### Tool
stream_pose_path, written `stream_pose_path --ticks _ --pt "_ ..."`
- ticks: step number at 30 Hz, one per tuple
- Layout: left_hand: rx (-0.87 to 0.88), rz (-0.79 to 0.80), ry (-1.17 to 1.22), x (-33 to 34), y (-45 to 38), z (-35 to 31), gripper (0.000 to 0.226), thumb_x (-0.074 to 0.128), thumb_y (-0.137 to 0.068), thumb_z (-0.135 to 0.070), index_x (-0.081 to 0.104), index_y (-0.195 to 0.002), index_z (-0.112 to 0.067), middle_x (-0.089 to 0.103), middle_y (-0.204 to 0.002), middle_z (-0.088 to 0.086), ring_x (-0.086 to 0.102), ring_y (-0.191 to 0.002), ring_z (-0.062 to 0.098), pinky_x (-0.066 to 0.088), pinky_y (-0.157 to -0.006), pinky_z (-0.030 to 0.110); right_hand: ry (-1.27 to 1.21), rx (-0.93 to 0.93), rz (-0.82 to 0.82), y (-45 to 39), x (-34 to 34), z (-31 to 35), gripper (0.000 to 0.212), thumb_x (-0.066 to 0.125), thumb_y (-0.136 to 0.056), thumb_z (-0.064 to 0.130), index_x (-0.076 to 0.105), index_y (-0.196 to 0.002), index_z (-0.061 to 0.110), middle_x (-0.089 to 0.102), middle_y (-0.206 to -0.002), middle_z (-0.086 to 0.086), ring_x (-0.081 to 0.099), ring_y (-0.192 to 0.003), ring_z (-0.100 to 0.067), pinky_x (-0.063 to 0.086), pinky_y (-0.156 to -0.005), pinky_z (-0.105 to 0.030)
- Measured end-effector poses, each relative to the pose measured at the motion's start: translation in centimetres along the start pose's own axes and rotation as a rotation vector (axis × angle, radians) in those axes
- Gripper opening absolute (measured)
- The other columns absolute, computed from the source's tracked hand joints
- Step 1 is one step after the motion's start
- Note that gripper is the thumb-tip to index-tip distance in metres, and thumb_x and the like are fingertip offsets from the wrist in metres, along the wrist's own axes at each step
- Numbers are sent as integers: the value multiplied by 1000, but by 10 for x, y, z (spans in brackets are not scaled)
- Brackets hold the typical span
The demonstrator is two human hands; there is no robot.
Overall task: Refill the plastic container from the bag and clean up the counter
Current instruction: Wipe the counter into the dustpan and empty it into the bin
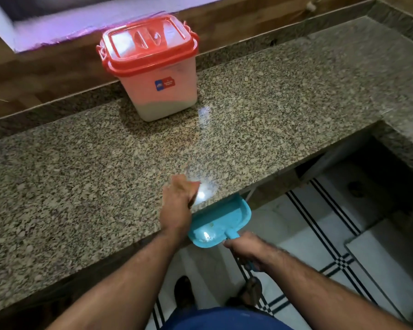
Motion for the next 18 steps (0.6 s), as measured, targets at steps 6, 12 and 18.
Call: stream_pose_path --ticks 6,12,18 --pt "97 99 106 25 -35 -92 13 66 -102 -19 67 -92 -26 65 -92 -9 63 -83 9 40 -63 27 46 -11 38 -10 -33 0 5 63 -99 20 61 -102 18 45 -65 0 34 -44 -11 26 -42 -21" --pt "216 49 90 55 -83 -140 38 69 -96 -3 76 -128 -23 75 -126 2 68 -113 20 57 -100 37 61 -20 31 -22 -70 -9 11 64 -96 24 65 -106 19 46 -67 0 36 -44 -11 28 -42 -20" --pt "306 313 -80 97 -46 -109 29 66 -100 -13 80 -125 -17 73 -141 3 64 -132 24 39 -122 44 130 -30 51 -26 -82 -7 6 62 -96 19 57 -93 21 44 -66 0 35 -44 -11 28 -43 -19"
Point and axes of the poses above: each hand's wrist, its own y-axis away from the middle knuckle, its own x-axis out of the palm, z = x × y, the point moved 8 cm from there along -y, towards the middle knuckle
